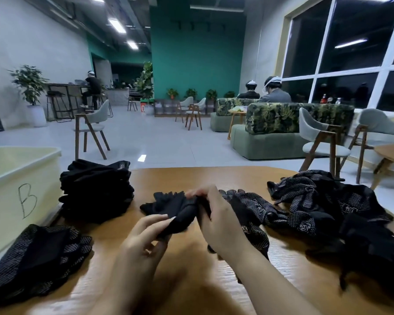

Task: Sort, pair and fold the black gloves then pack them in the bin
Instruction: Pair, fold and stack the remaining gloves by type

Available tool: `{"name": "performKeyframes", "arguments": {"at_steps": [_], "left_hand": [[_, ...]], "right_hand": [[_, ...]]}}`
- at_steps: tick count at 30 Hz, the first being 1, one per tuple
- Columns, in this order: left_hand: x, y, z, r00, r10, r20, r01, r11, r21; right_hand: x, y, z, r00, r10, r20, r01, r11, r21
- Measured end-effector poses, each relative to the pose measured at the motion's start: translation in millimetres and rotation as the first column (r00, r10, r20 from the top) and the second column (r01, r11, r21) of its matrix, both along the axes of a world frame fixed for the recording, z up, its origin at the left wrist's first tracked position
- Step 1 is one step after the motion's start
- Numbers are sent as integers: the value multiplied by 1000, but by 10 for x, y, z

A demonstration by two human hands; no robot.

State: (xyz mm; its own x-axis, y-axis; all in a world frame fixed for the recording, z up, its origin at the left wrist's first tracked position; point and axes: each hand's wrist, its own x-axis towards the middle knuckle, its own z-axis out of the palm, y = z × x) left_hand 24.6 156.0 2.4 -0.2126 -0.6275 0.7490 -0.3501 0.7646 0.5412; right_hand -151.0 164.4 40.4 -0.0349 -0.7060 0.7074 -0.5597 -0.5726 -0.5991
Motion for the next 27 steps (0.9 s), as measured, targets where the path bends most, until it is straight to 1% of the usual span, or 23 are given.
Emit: {"name": "performKeyframes", "arguments": {"at_steps": [2, 3, 6, 8, 11, 13, 16, 18, 22, 24, 27], "left_hand": [[159, 32, -30, 999, -27, 25, 26, 999, 23], [239, 44, -66, 997, -49, 65, 46, 998, 47], [420, 71, -205, 967, -99, 235, 59, 984, 170], [486, 103, -253, 948, -120, 294, 48, 970, 239], [518, 130, -256, 925, -111, 364, 47, 983, 180], [501, 130, -253, 920, -107, 376, 48, 985, 164], [475, 121, -284, 928, -124, 351, 41, 971, 235], [479, 104, -310, 927, -117, 357, 27, 969, 247], [489, 73, -345, 927, -50, 372, -41, 972, 232], [488, 67, -345, 932, -40, 361, -53, 968, 245], [493, 78, -332, 930, -50, 365, -58, 959, 277]], "right_hand": [[-39, -66, -99, 996, 71, -63, -64, 993, 98], [-67, -80, -168, 993, 78, -84, -67, 989, 130], [-145, -81, -368, 992, 35, -124, -5, 973, 231], [-188, -87, -427, 985, -14, -174, 66, 954, 293], [-207, -106, -438, 962, -60, -266, 142, 943, 301], [-184, -146, -431, 940, -55, -336, 158, 945, 287], [-121, -291, -412, 893, -3, -450, 154, 942, 299], [-65, -410, -362, 868, 22, -497, 176, 921, 346], [27, -611, -316, 822, 65, -566, 244, 857, 454], [52, -672, -309, 808, 47, -588, 301, 824, 480], [83, -702, -286, 783, -26, -622, 367, 826, 428]]}}
